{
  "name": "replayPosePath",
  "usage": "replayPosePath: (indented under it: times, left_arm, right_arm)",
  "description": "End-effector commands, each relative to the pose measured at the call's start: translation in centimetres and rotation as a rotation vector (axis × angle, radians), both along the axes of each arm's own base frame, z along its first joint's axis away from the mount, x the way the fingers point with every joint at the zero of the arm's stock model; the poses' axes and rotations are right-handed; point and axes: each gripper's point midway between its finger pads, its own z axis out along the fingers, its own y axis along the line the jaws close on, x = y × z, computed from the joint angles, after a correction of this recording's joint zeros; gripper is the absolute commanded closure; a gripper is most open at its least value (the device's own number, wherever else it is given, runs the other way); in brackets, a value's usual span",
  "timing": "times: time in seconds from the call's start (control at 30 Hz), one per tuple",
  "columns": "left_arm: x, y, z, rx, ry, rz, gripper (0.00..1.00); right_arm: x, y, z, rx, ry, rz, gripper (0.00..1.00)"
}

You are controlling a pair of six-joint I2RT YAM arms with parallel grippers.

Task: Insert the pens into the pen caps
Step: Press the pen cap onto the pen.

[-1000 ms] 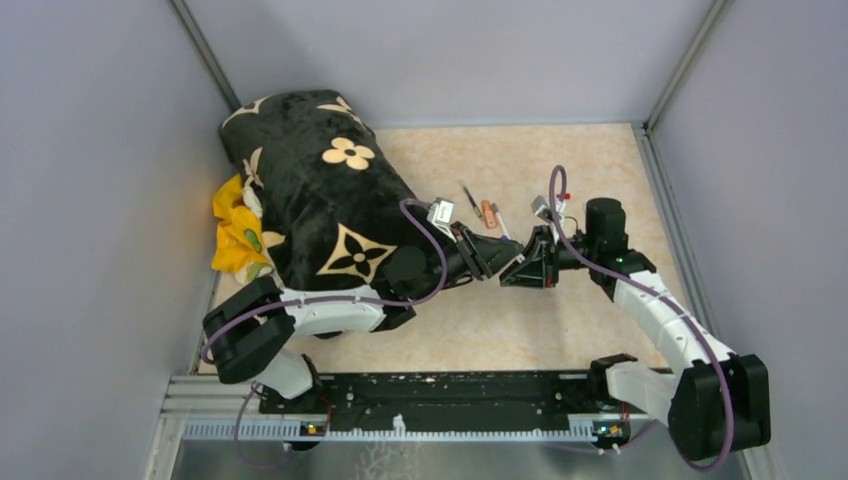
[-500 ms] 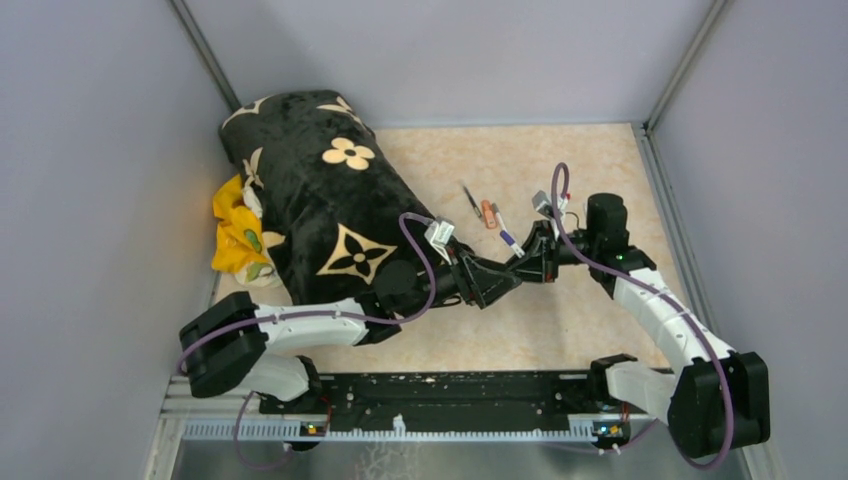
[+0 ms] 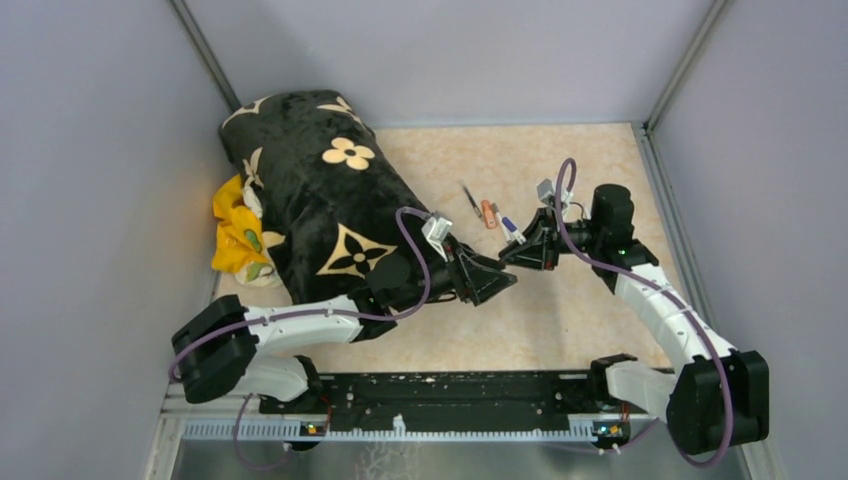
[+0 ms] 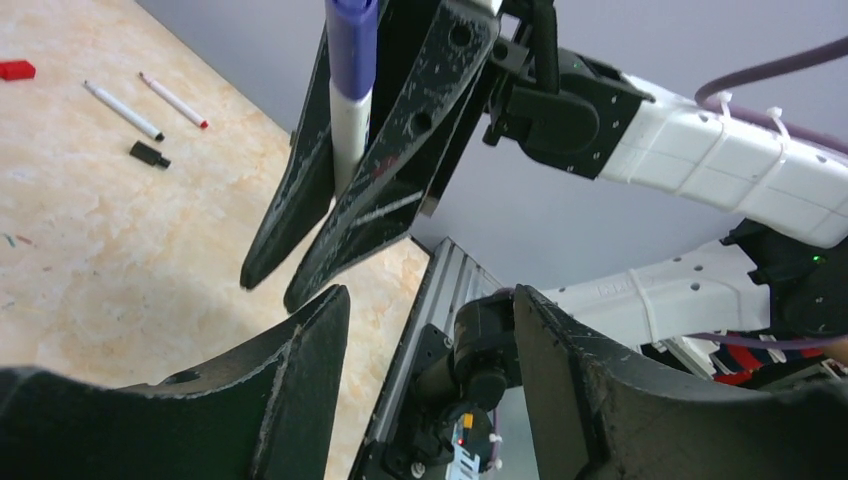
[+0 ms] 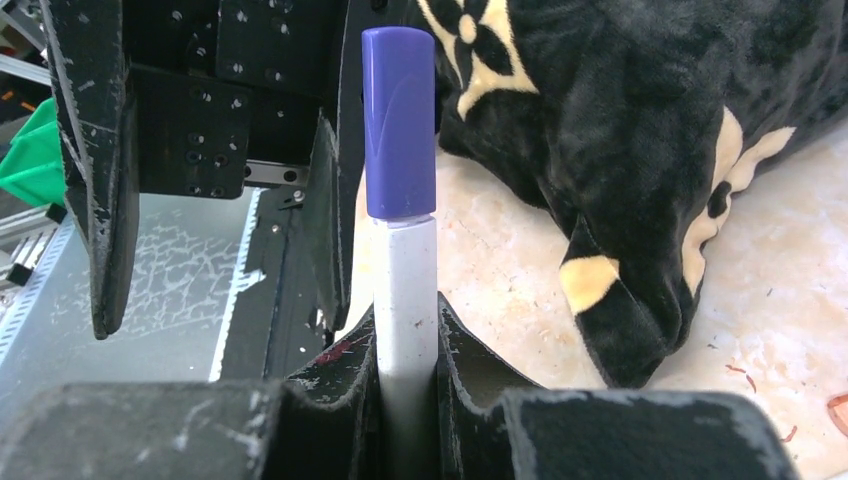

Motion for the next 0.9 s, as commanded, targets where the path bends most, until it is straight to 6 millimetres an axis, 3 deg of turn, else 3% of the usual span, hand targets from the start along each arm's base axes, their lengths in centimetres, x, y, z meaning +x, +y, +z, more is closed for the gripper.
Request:
replayPosePath:
  times: [0.0,0.23,0.4,0.87]
  left_arm:
    - [1.0,-0.8,2.9,-0.074,-0.062,0.005,0.34]
    - [4.7,-0.2,3.7,-0.096,-0.054,0.128,0.36]
    - [6.1,0.2,4.2,-0.111,-0.074,0.154,0.36]
    - [7.0,-0.7,6.5,-0.158,-0.118,0.126,0.42]
  right_arm:
    - [0.9,0.0,1.7,0.016,-0.097,0.003,1.00]
    - [0.7,0.1,1.7,0.020,-0.094,0.017,1.00]
    - [0.6,0.2,1.6,0.019,-0.088,0.024,1.00]
    - [0.7,0.3,1.4,0.018,-0.086,0.024,1.00]
